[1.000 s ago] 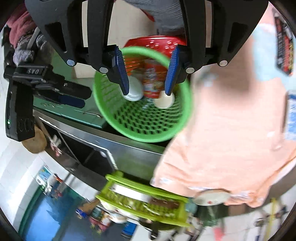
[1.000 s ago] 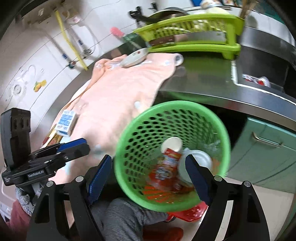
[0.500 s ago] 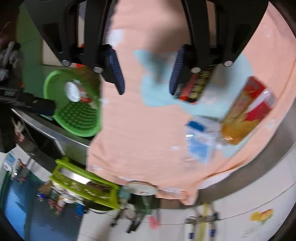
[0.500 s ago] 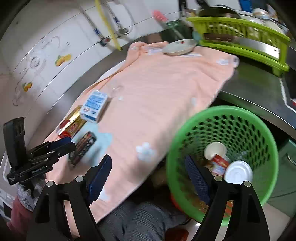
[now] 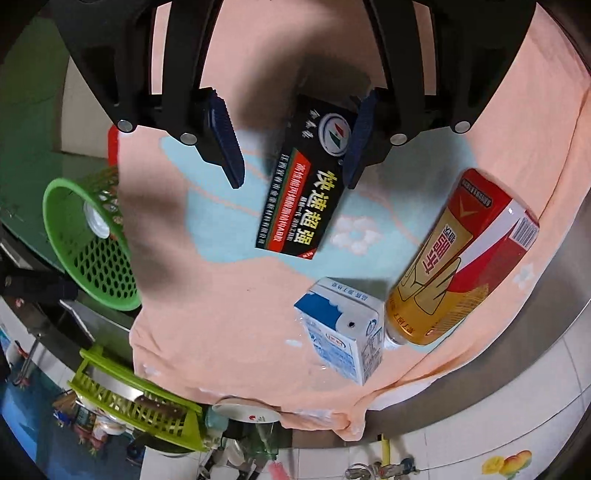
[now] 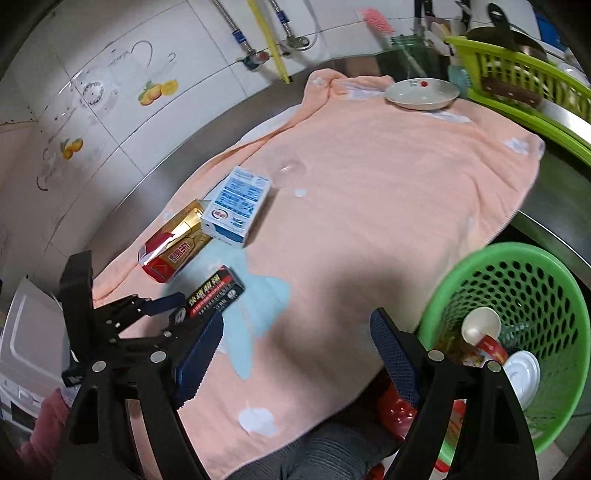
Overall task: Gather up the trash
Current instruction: 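Grasp the black printed box with the left gripper while the right gripper reaches the milk carton, then grasp and lift the white milk carton with the right gripper while the left holds the box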
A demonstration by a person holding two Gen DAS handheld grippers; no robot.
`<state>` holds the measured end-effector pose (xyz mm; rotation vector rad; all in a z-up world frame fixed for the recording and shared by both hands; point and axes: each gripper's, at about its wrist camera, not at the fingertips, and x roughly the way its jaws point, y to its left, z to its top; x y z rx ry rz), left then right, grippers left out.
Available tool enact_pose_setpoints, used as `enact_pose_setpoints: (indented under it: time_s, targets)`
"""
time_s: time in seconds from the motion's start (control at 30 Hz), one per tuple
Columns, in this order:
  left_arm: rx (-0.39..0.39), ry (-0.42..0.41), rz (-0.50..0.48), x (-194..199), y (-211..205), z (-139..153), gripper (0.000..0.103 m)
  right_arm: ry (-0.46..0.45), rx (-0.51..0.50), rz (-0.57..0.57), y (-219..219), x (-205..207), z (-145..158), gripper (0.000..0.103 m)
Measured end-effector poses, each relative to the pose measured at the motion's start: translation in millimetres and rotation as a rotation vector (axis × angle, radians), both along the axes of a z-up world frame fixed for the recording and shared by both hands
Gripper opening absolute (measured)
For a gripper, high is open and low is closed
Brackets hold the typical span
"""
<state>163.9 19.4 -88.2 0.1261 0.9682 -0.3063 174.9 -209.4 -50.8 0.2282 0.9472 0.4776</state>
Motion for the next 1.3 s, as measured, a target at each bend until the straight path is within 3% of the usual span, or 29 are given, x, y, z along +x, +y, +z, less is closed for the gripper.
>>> enact_pose_setpoints:
  time_s: [0.5, 0.63, 0.73, 1.1, 1.3]
  targets:
    - [-0.022, -0.006, -0.04, 3.9, 11.0, -0.7, 0.056, 0.021, 0.005, 0.053, 55.0, 49.2, 4.3, 0.079]
    - [-0.015, -0.008, -0.041, 3.2, 13.8, -1.8, 0.069, 0.025, 0.01, 0.055, 62.7, 58.8, 4.2, 0.079]
    - [-0.031, -0.005, -0.048, 5.6, 16.2, -2.6, 0.068, 0.038, 0.023, 0.057, 66.1, 64.9, 2.1, 0.079]
    - [0.01, -0.015, -0.078, 7.4, 4.5, -9.9, 0.049, 0.098, 0.105, 0.05, 82.4, 98.5, 1.8, 0.079]
    - [0.04, -0.043, -0.079, -7.3, 2.7, -6.8, 0.048, 0.139, 0.134, 0.043, 104.8, 121.1, -6.8, 0.079]
